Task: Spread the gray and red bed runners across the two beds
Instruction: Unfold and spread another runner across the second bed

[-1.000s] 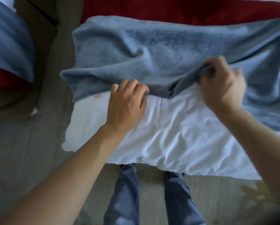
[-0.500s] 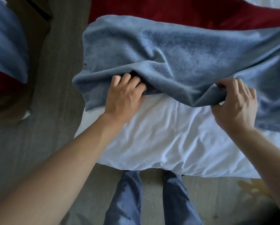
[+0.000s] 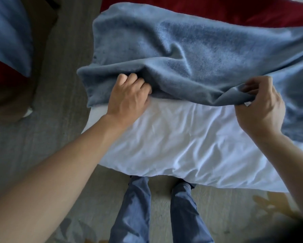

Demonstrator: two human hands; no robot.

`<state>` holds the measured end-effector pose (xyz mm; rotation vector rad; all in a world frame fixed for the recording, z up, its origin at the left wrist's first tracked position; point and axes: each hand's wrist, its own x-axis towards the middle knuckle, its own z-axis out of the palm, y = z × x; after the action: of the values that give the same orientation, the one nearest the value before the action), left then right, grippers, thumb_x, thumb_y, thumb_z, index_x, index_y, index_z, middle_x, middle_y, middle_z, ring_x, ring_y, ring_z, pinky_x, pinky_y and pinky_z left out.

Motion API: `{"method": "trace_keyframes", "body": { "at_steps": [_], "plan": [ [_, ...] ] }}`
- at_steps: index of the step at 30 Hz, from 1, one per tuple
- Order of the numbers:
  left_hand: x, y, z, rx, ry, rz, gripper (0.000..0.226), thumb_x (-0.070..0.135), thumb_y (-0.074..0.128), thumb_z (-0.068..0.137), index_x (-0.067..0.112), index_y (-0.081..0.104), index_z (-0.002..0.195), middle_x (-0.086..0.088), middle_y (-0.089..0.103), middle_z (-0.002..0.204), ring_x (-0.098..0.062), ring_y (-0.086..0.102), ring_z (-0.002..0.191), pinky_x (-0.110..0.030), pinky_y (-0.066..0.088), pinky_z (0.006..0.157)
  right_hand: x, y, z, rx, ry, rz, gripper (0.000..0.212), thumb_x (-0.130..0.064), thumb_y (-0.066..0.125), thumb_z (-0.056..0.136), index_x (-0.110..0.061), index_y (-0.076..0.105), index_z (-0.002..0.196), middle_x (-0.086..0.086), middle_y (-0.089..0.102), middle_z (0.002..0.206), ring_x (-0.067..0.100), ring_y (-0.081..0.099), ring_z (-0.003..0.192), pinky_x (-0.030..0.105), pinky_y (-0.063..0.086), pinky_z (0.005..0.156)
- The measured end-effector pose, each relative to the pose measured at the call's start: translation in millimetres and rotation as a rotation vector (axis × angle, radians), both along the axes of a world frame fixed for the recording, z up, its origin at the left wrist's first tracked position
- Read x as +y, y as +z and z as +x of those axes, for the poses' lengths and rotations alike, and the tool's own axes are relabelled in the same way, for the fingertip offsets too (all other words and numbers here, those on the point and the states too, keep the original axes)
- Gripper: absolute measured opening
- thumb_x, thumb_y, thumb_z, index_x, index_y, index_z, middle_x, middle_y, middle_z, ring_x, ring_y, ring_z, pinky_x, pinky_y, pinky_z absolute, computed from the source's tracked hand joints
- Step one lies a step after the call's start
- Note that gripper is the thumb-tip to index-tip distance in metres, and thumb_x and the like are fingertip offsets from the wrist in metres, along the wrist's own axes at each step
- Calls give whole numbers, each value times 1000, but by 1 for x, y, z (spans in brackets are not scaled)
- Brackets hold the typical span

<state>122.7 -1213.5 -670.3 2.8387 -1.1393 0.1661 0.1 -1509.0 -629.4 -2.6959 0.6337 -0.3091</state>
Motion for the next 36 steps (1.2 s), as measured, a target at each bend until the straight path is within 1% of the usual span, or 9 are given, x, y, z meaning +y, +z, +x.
{"method": "trace_keyframes", "body": {
  "at_steps": [5,9,11,18,21,23,26,32,36],
  "plan": [
    [65,-5,-17,-15,29,-14,11,17,57,90,15,65,82,-4,60,77,-29,53,79,-43,32,71,-7,2,-3,27,133,-87,32,-8,56,74,-16,52,105,7,69,95,36,60,76,39,42,73],
    [86,-4,-28,5,112,-50,3,18,60,87,18,63,88,-2,62,86,-27,53,82,-42,30,73,6,-6,-18,-6,335,-182,18,-6,62,77,-8,61,95,10,63,86,34,56,75,40,40,71],
    [71,-3,-31,27,112,-71,9,21,62,85,19,63,95,0,63,91,-27,55,85,-42,30,74,14,-13,-24,0,411,-211,11,-8,65,79,-8,61,89,10,58,84,33,54,76,42,42,68],
    [75,-10,-40,15,196,-89,8,15,60,89,21,60,84,2,59,79,-27,53,78,-41,28,73,26,-26,-40,137,446,-176,20,0,79,68,-6,66,82,10,62,78,35,58,72,41,45,62],
    [81,-9,-38,60,237,-91,8,15,61,84,22,58,87,2,59,82,-26,53,80,-40,27,73,35,-24,-34,117,476,-167,20,0,73,70,-9,67,87,7,61,83,32,57,77,39,41,66],
    [74,-8,-31,92,210,-108,18,11,63,78,22,58,91,3,60,86,-26,54,82,-39,28,74,43,-22,-25,100,453,-137,23,-3,68,71,-11,65,92,6,60,87,30,56,82,39,42,70],
    [72,-8,-29,69,193,-108,20,6,64,77,23,60,86,5,58,82,-25,53,79,-39,27,73,55,-25,-21,94,472,-109,18,-2,66,72,-11,64,87,6,59,83,31,55,77,41,44,66],
    [85,-3,-48,170,347,-103,28,-2,69,71,19,58,87,2,58,82,-28,53,79,-41,30,71,69,-26,-32,151,534,-77,15,0,69,74,-11,65,84,3,60,81,28,55,72,38,44,62],
    [43,10,-41,212,206,-163,30,4,65,66,19,59,92,5,58,85,-24,52,82,-39,30,71,73,-26,-15,134,501,-71,21,3,68,67,-12,65,82,2,59,78,27,55,71,36,41,60]
  ]
}}
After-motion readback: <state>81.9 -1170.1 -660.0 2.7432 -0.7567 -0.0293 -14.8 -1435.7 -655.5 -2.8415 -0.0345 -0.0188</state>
